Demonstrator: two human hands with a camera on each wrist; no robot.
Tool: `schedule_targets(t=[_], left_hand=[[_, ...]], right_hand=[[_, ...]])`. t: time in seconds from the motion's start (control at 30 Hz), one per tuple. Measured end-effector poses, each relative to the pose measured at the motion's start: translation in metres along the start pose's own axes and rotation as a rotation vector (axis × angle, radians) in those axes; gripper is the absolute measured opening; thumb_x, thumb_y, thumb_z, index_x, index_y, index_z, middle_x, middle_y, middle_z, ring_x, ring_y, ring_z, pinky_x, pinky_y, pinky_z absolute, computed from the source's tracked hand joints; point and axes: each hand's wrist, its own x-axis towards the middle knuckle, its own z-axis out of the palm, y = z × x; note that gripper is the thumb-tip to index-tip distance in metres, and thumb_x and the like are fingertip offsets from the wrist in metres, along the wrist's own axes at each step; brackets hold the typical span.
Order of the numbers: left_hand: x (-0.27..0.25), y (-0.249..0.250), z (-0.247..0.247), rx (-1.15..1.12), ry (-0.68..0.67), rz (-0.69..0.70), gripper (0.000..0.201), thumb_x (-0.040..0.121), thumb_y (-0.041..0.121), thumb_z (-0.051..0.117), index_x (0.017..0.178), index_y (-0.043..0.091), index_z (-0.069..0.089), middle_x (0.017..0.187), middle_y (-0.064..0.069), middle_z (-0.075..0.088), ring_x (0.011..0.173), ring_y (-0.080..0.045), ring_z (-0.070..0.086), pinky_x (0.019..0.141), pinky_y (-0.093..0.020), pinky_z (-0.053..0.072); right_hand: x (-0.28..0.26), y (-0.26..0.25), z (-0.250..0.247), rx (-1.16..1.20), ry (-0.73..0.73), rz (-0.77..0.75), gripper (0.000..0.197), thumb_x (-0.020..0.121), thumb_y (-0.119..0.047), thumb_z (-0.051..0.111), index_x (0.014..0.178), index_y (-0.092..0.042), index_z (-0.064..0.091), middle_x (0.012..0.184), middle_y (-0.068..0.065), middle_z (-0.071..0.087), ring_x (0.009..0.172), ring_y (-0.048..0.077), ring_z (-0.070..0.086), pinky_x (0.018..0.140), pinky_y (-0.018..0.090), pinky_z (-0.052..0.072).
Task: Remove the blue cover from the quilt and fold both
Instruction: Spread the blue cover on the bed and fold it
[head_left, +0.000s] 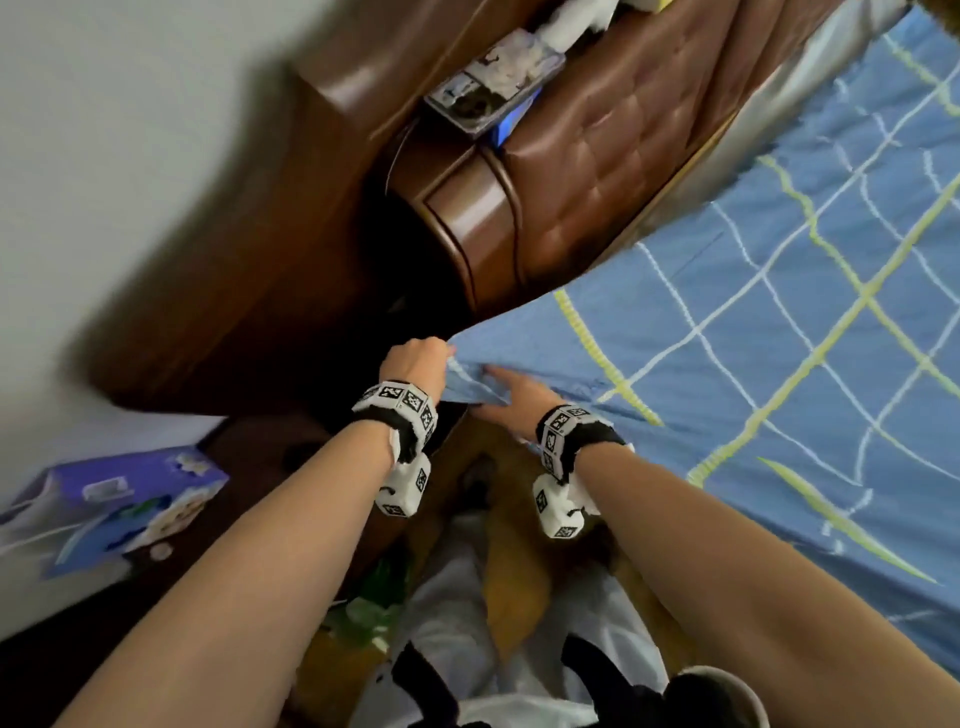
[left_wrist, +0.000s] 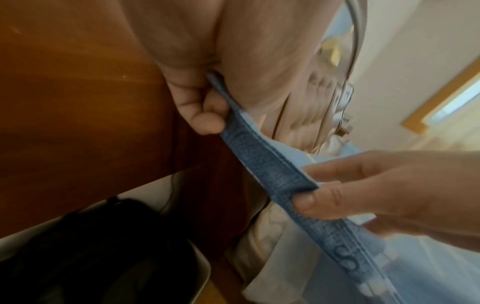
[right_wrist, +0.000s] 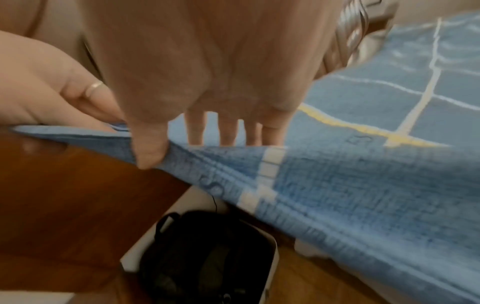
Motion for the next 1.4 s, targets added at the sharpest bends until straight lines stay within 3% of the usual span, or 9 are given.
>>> schedule_targets(t=[0.1,0.23,0.47,0.6,0.7,0.97,1.17,1.3,1.4], left_hand=[[0.003,-0.029,0.023,0.115,0.039,-0.028,0.044,0.093,0.006,0.048,0.132,0.026,0.056,0.119,-0.017,0.063,0.107,-0.040,0.061,0.089,-0.042,0.052],[0.013,-0.057,0.044,0.177,0.065,-0.092,0.048,0.094,0.003,0.044,0.135,0.026,0.053,0.118,-0.015,0.064,0.104,-0.039,0.063,0.085,-0.044,0.054],[0.026,-0.016,0.065,0.229,0.083,-0.114,0.034,0.096,0.000,0.037,0.120,0.012,0.058,0.118,-0.013,0.064,0.104,-0.036,0.064,0.080,-0.041,0.051],[0.017,0.022,0.065,0.272,0.075,-0.098,0.037,0.092,0.009,0.050,0.128,0.017,0.053,0.137,-0.010,0.047,0.119,-0.032,0.051,0.091,-0.043,0.044],[0.002,0.077,0.060,0.280,0.097,-0.029,0.048,0.086,0.022,0.065,0.132,0.020,0.050,0.142,-0.007,0.039,0.126,-0.031,0.043,0.097,-0.045,0.039],[-0.094,0.316,0.096,0.176,0.027,0.501,0.045,0.088,0.012,0.053,0.131,0.022,0.056,0.135,-0.009,0.055,0.123,-0.030,0.054,0.102,-0.040,0.044],[-0.231,0.484,0.210,0.387,-0.185,0.865,0.043,0.093,0.018,0.048,0.133,0.033,0.053,0.137,-0.004,0.053,0.120,-0.027,0.057,0.099,-0.040,0.045],[-0.312,0.565,0.280,0.481,-0.258,1.027,0.042,0.093,0.024,0.052,0.134,0.031,0.052,0.133,0.000,0.056,0.116,-0.022,0.059,0.097,-0.037,0.047],[-0.350,0.620,0.322,0.533,-0.283,1.107,0.042,0.092,0.027,0.054,0.134,0.032,0.052,0.134,0.001,0.057,0.119,-0.022,0.057,0.100,-0.041,0.047]], right_hand=[[0.016,0.026,0.037,-0.042,-0.102,0.087,0.109,0.073,-0.060,0.074,0.155,-0.039,0.005,0.164,0.005,0.001,0.149,0.035,0.005,0.118,0.053,0.020],[0.020,0.060,0.064,-0.007,-0.114,0.128,0.115,0.069,-0.058,0.078,0.155,-0.040,0.003,0.164,0.004,-0.008,0.150,0.032,-0.005,0.120,0.052,0.015],[-0.008,0.102,0.052,0.181,-0.010,0.139,0.100,0.079,-0.052,0.074,0.156,-0.032,0.013,0.164,0.004,0.011,0.146,0.030,0.025,0.115,0.045,0.032],[-0.054,0.135,0.015,0.250,0.099,0.208,0.083,0.089,-0.039,0.068,0.155,-0.029,0.018,0.156,0.009,0.031,0.131,0.031,0.047,0.098,0.037,0.044],[-0.099,0.166,-0.009,0.312,0.197,0.264,0.074,0.092,-0.036,0.065,0.153,-0.027,0.024,0.150,0.009,0.042,0.120,0.030,0.057,0.093,0.036,0.047],[-0.265,0.290,-0.022,0.563,0.469,0.323,0.055,0.090,-0.034,0.066,0.141,-0.023,0.046,0.134,0.003,0.058,0.116,0.022,0.060,0.096,0.035,0.049],[-0.438,0.445,0.048,0.744,0.684,0.556,0.048,0.092,-0.030,0.064,0.137,-0.017,0.051,0.130,0.005,0.062,0.117,0.022,0.059,0.097,0.027,0.044],[-0.533,0.535,0.113,0.884,0.776,0.774,0.051,0.090,-0.037,0.065,0.135,-0.018,0.050,0.130,0.005,0.062,0.116,0.023,0.060,0.102,0.038,0.046],[-0.581,0.583,0.144,0.980,0.824,0.874,0.053,0.089,-0.036,0.065,0.136,-0.017,0.050,0.129,0.004,0.062,0.116,0.023,0.060,0.100,0.036,0.046]])
